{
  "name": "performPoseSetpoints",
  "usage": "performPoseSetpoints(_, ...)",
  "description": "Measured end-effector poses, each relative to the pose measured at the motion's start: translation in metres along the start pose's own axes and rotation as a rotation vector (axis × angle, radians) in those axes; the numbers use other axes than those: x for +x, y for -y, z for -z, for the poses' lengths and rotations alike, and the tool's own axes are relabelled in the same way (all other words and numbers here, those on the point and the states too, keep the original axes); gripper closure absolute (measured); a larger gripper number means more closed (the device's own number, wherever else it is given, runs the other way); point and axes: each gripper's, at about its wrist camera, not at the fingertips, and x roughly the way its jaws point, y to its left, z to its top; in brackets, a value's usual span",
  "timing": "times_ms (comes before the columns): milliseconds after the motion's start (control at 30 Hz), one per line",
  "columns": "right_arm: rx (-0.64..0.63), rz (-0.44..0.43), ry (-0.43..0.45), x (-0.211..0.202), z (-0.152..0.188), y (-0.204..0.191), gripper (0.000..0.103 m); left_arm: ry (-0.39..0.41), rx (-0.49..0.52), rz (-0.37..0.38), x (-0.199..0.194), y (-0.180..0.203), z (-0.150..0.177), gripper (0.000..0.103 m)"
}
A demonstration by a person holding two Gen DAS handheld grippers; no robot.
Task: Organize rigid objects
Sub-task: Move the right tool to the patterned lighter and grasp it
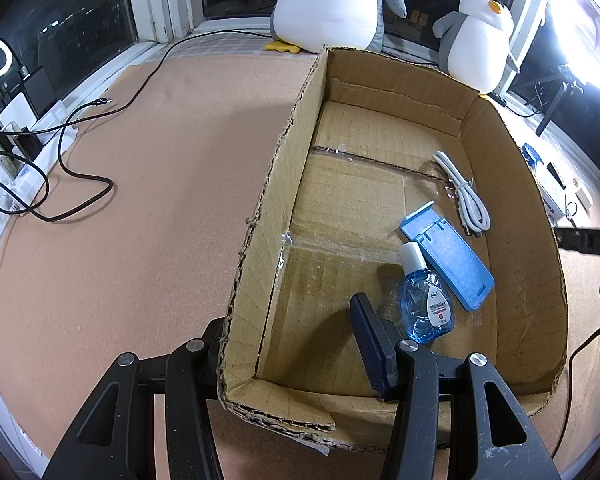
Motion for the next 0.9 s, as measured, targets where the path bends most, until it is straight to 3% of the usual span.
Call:
performPoseSetpoints(300, 0.030, -0.013, -0.013, -0.017, 0.022, 0.030, 0.077, 0.000, 0.001, 0.000, 0.000, 0.000, 0.000, 0.049)
performPoseSetpoints(500, 0.034, -0.054, 0.066, -0.046, 0.034, 0.032, 0.075, 0.001, -0.001, 0.001, 0.000, 0.000, 0.000, 0.049)
performPoseSetpoints(667, 0.034, 0.103, 0.091, -0.050, 0.035, 0.037, 0.060, 0.001, 0.001, 0.000, 0.000, 0.001, 0.000, 0.049)
performPoseSetpoints(900, 0.034, 0.167, 0.041, -0.031, 0.027, 0.037, 0.060, 0.001, 0.001, 0.001, 0.000, 0.001, -0.001, 0.049)
